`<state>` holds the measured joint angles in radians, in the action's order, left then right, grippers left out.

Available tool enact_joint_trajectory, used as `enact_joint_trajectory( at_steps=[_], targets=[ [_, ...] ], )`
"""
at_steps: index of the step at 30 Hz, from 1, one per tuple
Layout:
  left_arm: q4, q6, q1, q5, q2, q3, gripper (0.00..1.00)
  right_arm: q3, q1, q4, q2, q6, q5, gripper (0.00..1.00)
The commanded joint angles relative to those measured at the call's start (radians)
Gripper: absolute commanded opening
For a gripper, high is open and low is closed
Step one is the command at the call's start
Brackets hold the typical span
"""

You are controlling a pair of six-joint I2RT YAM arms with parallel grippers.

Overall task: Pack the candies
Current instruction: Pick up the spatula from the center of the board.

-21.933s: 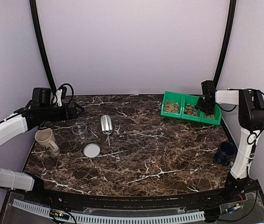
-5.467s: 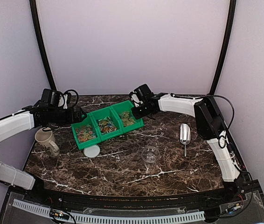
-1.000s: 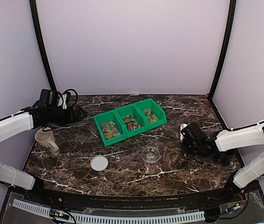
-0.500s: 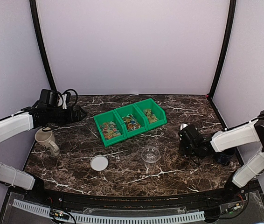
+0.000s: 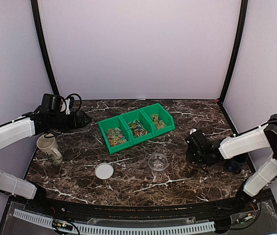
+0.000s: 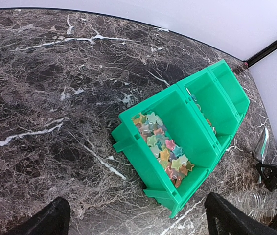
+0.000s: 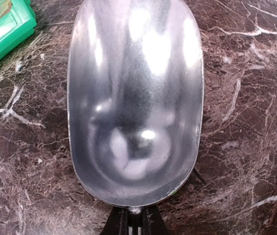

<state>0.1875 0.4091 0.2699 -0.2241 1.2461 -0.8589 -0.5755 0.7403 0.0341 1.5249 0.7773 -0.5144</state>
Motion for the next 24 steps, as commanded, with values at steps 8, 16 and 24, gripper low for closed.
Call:
enact_joint_trajectory(
  at_steps=[8, 16, 24],
  targets=[
    [-0.055, 0.007, -0.008, -0.148, 0.006, 0.012, 0.96, -0.194, 0.071, 0.043, -0.002, -0.289, -0.101, 0.00],
    [-0.094, 0.013, -0.008, -0.277, 0.028, 0.017, 0.95, -0.285, 0.076, -0.033, -0.081, -0.649, 0.098, 0.00],
    [-0.132, 0.031, -0.006, -0.383, 0.050, 0.021, 0.93, -0.470, 0.146, 0.045, 0.009, -0.917, 0.194, 0.00]
  ],
)
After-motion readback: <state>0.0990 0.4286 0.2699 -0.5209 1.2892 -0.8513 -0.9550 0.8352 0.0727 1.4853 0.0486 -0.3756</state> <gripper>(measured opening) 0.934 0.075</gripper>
